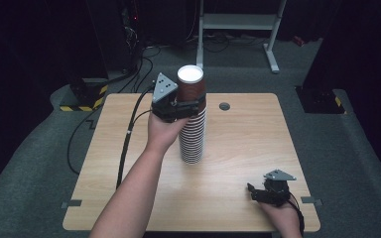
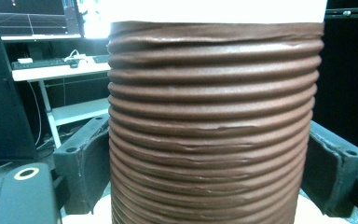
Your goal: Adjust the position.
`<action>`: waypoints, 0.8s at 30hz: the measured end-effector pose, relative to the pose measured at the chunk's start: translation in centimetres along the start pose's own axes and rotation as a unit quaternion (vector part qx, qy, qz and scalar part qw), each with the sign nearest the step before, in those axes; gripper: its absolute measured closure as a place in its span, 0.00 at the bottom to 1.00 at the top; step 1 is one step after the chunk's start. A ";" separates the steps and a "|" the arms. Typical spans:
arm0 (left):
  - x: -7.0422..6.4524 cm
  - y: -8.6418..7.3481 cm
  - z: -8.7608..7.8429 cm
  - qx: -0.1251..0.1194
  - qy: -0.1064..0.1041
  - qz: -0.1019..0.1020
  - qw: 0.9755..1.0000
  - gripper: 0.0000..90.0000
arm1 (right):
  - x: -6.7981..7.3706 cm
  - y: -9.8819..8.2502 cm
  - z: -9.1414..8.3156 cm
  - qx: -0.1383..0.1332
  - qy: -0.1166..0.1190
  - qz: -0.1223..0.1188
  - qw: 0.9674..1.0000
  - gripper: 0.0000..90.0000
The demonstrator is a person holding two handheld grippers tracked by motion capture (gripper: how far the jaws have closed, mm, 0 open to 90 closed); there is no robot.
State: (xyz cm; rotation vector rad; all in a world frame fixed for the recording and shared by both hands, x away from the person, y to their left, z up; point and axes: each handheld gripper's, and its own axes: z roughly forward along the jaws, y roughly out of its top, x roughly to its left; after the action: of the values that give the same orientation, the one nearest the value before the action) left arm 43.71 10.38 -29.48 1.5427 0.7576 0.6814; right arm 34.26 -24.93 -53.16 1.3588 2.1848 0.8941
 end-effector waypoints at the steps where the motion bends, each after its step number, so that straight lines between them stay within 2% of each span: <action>1: 0.0 0.0 0.0 0.000 0.000 -0.001 1.000 0.17 | 0.0 0.0 0.0 0.000 0.000 0.000 1.000 0.18; 10: 0.0 0.0 0.0 -0.003 0.000 0.000 1.000 0.17 | 0.0 0.0 0.0 0.000 0.000 0.000 1.000 0.18; 17: 0.1 0.6 -0.7 -0.027 0.003 -0.003 1.000 0.18 | 0.0 0.0 0.0 0.000 -0.001 0.001 1.000 0.17; 24: -0.2 1.0 -0.8 -0.032 0.008 -0.003 0.999 0.18 | 0.0 0.0 0.0 0.000 0.000 0.002 1.000 0.17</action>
State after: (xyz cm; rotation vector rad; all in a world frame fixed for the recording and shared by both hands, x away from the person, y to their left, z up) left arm 43.05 10.60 -28.44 1.4778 0.7445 0.7074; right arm 34.24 -24.99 -53.15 1.3636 2.1823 0.8956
